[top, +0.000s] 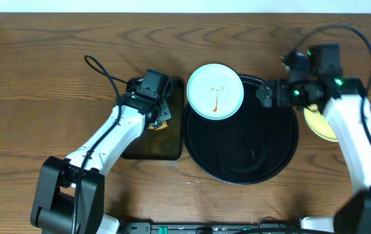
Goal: Clean dirty plates on tray and stack at the side
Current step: 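Move right gripper to the back pale green plate and grasp its rim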
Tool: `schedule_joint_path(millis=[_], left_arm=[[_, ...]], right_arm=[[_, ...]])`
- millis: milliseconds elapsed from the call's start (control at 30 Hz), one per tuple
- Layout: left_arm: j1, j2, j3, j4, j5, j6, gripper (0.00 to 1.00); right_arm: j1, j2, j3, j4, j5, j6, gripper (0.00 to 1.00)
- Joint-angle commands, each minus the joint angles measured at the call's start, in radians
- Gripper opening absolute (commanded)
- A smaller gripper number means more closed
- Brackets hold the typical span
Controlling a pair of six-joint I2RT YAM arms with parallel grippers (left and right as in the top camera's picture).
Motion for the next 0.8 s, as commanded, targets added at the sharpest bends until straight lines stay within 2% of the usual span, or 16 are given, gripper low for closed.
schedule_joint_path(millis=[0, 67, 133, 367, 600, 700, 767], left_arm=[[0.003, 0.008, -0.01, 0.008, -0.012, 0.141, 0.08], [0.003, 0.008, -0.01, 0.012, -0.012, 0.248, 0.08], [0.003, 0.008, -0.01, 0.014, -0.012, 0.317, 0.08], [0.003, 0.008, -0.01, 0.031, -0.013, 0.334, 0.08], [0.003, 0.008, -0.01, 0.03, -0.012, 0.334, 0.08], [0.003, 0.008, -0.01, 0.03, -0.012, 0.333, 0.08], [0.003, 0.008, -0.01, 0.03, -0.012, 0.333, 0.08]], right_arm=[[0.035, 0.079, 0.055, 0.055, -0.056, -0.07, 0.99], [0.045, 0.107, 0.054, 0.119, -0.06, -0.064, 0.99], [0.058, 0.139, 0.054, 0.174, -0.059, -0.042, 0.91], [0.102, 0.288, 0.054, 0.265, -0.058, 0.006, 0.56], [0.109, 0.433, 0.054, 0.298, -0.045, 0.084, 0.56], [0.11, 0.46, 0.054, 0.299, -0.052, 0.085, 0.47], [0.11, 0.46, 0.054, 0.296, -0.051, 0.084, 0.36]])
